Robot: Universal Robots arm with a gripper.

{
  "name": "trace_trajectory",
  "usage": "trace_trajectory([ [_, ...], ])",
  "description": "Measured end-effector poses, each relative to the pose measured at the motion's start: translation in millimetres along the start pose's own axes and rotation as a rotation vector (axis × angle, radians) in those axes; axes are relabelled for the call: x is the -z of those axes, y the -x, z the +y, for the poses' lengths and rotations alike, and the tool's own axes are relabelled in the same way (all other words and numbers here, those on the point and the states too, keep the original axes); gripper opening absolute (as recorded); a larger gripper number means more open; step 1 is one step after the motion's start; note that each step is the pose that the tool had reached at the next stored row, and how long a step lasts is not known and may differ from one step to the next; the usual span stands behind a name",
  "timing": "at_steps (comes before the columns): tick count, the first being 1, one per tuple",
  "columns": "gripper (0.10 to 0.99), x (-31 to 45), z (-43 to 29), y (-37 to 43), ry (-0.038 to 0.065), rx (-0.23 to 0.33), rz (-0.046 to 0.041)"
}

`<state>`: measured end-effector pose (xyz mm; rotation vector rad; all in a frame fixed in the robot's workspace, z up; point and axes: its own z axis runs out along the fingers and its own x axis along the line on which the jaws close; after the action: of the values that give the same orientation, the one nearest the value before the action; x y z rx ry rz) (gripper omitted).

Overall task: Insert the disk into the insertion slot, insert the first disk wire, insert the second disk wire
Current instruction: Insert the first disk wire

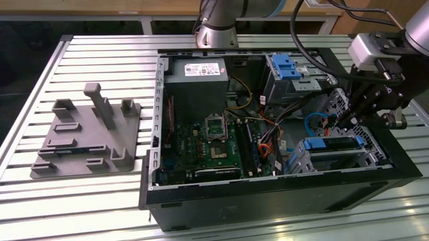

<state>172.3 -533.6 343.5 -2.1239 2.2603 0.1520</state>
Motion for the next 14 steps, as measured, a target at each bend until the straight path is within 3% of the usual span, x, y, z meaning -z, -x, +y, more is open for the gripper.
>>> trace_trajectory([
  [2,0.165,0.0,0.0,1.5,-0.001,0.000,0.0097],
  [5,0.165,-0.7,0.4,7.3,-0.003,-0.002,0.0439],
  [6,0.165,-0.8,0.5,7.7,-0.003,-0.002,0.0483],
  [14,0.165,-0.7,0.3,6.9,-0.003,-0.002,0.0489],
])
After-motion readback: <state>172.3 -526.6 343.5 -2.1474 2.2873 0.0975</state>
